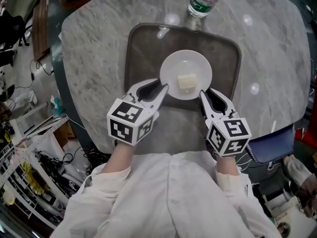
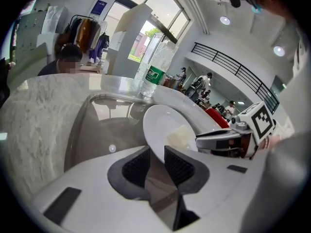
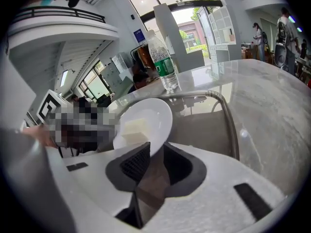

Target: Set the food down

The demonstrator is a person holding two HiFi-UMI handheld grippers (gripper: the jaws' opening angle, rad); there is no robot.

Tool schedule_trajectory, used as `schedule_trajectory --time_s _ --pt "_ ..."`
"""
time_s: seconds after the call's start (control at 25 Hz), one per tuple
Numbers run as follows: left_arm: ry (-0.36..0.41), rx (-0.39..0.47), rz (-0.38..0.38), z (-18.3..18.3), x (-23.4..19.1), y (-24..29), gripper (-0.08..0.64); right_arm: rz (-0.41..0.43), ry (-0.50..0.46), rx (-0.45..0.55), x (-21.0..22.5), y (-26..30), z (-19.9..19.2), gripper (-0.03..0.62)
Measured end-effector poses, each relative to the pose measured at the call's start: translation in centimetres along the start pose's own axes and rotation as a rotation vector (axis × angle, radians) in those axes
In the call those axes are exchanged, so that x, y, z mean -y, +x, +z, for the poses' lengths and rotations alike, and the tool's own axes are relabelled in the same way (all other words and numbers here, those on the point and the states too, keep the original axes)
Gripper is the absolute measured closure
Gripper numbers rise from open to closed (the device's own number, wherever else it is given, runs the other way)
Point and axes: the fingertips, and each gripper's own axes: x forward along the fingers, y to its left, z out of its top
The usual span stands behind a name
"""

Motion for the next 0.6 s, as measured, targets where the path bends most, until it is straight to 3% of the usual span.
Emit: schedule_trajectory --time_s 0.6 --pt "-0.014 -0.024 -0.002 0.7 -1.7 1.7 0.465 0.003 -0.011 -0.027 0.8 2.1 1.1 0.517"
